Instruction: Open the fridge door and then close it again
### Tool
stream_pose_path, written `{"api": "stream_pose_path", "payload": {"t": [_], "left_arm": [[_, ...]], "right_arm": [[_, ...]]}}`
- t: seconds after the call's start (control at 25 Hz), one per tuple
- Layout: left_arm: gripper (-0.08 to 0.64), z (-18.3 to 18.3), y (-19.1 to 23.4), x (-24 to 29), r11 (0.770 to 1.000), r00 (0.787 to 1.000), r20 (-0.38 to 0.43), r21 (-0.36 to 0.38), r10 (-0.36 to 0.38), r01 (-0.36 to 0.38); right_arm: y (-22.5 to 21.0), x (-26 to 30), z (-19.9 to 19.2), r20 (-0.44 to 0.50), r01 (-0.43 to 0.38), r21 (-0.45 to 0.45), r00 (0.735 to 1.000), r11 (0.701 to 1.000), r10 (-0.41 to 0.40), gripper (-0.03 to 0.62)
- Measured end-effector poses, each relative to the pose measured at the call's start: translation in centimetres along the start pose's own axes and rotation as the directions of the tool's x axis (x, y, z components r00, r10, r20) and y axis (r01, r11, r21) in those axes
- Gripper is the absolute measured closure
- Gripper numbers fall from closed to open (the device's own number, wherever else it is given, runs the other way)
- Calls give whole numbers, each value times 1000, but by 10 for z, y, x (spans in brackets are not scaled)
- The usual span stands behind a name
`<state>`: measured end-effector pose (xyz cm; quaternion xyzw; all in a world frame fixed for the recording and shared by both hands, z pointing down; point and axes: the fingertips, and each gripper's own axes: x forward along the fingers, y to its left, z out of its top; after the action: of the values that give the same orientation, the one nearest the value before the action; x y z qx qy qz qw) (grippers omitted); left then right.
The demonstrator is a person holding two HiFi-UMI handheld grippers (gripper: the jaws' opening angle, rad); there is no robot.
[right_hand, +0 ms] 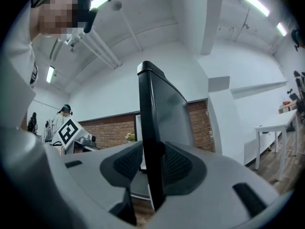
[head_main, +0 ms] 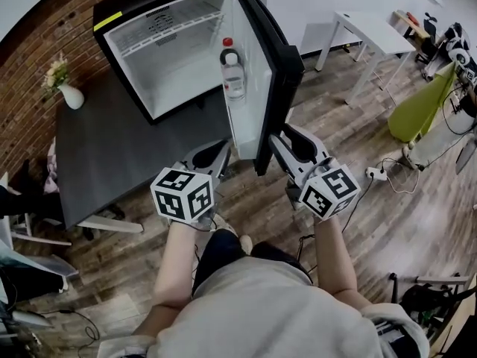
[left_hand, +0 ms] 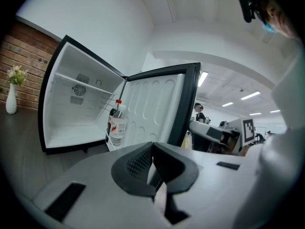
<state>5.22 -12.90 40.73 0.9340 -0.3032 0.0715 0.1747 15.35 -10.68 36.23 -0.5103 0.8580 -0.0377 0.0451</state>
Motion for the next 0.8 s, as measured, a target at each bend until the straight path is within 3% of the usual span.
{"api": "stream_pose_path", "payload": {"t": [0.32,0.8], "left_arm": [[552,3,25,-26,996,996,18,-20,92,-91],[552,18,89,-61,976,977,46,-79,208,-204]], "right_arm": [[41,33,-7,7,-157,55,988,986,157,499],[98,111,-16,-27,-339,67,940,939,341,535]]}}
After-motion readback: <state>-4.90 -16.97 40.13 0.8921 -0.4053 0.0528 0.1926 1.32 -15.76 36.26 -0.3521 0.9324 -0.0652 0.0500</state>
